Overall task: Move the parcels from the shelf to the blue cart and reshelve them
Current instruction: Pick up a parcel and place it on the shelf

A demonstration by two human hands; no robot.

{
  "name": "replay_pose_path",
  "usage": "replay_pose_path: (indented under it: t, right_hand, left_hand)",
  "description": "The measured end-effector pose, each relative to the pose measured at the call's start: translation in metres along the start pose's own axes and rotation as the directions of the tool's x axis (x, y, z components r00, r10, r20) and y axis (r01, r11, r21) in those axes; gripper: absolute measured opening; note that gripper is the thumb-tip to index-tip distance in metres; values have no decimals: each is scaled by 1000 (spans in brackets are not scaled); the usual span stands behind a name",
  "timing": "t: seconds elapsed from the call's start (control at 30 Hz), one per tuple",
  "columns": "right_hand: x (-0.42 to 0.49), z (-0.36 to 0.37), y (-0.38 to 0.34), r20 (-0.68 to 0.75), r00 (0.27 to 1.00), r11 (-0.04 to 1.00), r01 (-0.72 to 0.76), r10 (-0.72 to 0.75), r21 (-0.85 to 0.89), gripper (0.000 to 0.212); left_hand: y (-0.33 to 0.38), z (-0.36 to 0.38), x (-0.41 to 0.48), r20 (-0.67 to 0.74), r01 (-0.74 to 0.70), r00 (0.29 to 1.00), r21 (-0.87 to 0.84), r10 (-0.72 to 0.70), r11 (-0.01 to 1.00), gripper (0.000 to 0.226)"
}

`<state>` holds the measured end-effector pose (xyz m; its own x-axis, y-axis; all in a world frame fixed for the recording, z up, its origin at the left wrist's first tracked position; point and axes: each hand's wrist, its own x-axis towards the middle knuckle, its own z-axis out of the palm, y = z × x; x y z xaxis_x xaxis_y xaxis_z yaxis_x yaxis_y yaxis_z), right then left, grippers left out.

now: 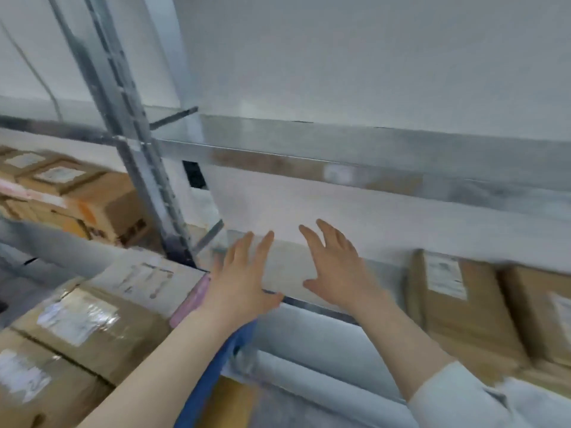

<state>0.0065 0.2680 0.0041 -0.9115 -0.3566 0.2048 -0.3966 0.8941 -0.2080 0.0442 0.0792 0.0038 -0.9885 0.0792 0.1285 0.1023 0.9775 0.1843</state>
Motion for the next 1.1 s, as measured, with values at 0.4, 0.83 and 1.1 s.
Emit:
replay_pose_path:
  t: [0.4,0.83,1.1]
  right_hand:
    - [-155,-5,171,49,864,864,-496,501,-86,101]
    - [-194,35,249,134,843,853,-522,520,-29,93]
    - [-174,56,243,125,914,912,-398,385,100,89]
  left_hand:
    - [174,108,28,284,-290,904,-140,319,947,106]
    - [260,202,26,311,-253,885,-302,345,919,108]
    - [223,194,28,290,-140,926,-333,243,932,102]
